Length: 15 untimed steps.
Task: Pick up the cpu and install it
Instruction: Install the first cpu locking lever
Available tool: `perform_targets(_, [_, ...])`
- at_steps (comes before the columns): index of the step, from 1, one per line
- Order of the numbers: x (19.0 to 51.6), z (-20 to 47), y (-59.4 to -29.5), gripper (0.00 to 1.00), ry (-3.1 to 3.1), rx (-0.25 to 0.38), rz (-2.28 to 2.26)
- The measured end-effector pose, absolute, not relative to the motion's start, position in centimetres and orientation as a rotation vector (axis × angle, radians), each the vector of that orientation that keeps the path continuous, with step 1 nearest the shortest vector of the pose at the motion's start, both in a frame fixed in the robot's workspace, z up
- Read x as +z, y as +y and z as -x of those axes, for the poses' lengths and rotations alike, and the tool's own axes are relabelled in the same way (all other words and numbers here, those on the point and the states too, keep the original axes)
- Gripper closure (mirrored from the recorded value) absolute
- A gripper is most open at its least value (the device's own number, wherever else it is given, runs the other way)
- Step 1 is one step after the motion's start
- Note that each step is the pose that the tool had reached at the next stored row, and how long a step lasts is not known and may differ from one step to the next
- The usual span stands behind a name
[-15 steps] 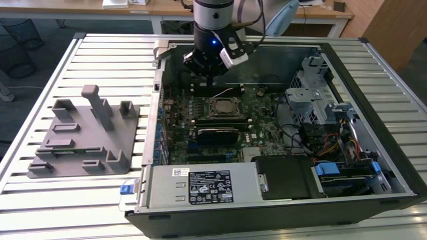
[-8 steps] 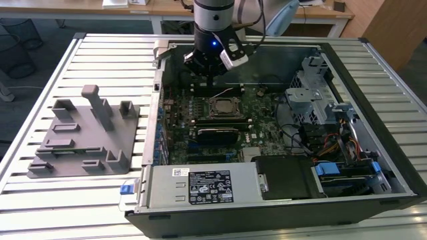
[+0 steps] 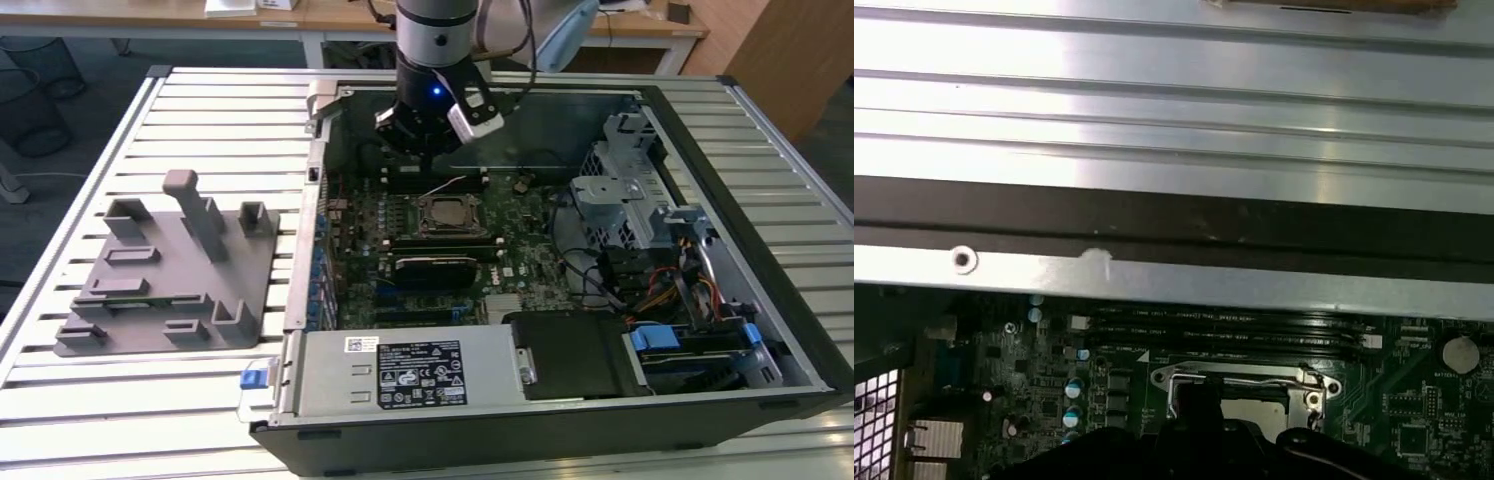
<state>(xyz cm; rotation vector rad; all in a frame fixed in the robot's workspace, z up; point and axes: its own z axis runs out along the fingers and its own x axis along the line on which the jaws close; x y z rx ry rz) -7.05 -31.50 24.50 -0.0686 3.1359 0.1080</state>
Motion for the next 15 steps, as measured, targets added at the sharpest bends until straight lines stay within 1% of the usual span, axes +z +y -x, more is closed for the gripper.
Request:
perform_targets(1, [23.9,6.6,-31.5,0.89,3.136,0.108,0.088])
perform_targets(5, [23.3,6.4,-31.5,0.89,3.136,0.107,0.119])
perform_targets(15, [22.6,5.4,-31.1,0.89,3.136,0.107,0.119])
